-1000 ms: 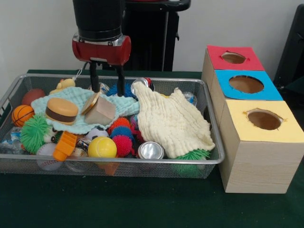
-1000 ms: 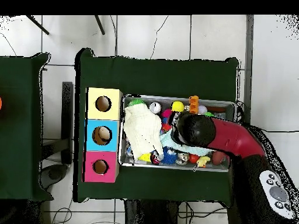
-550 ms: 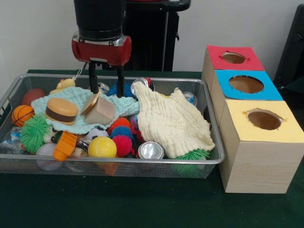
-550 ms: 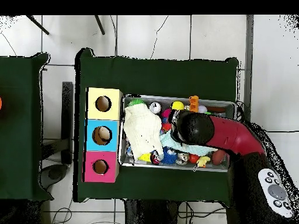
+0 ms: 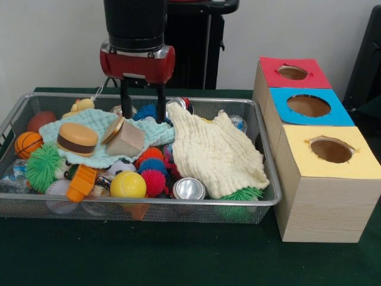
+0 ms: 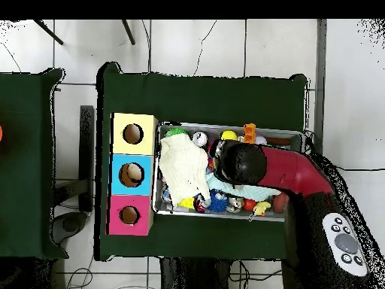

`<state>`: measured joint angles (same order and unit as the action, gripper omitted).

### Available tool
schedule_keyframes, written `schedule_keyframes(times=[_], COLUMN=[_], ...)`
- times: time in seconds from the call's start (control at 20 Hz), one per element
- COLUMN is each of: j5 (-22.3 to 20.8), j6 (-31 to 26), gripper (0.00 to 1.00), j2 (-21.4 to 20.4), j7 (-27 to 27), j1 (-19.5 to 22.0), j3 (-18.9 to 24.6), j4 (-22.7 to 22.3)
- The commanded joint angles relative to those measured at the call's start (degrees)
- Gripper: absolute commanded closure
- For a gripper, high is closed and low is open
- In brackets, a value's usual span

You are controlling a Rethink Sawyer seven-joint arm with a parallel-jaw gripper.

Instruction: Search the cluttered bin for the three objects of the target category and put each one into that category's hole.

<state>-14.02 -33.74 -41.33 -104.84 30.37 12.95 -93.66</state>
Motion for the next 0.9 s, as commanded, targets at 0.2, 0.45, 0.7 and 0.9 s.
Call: schedule_keyframes(times=[0.2, 0.45, 0.7, 0.9], j5=[-1.02, 0.03, 0.88, 1.61], j6=[0.80, -0.18, 0.21, 0.31], gripper=[0.00, 0.00, 0.00, 0.00], j2=[1.69, 1.59, 2.03, 2.97], j7=[-5.44, -6.60, -9.34, -12.04], j1=[-3.94, -5.59, -8.26, -11.10], j3=[-0.80, -1.43, -2.75, -4.41], j4=[2.36, 2.72, 3.03, 4.22])
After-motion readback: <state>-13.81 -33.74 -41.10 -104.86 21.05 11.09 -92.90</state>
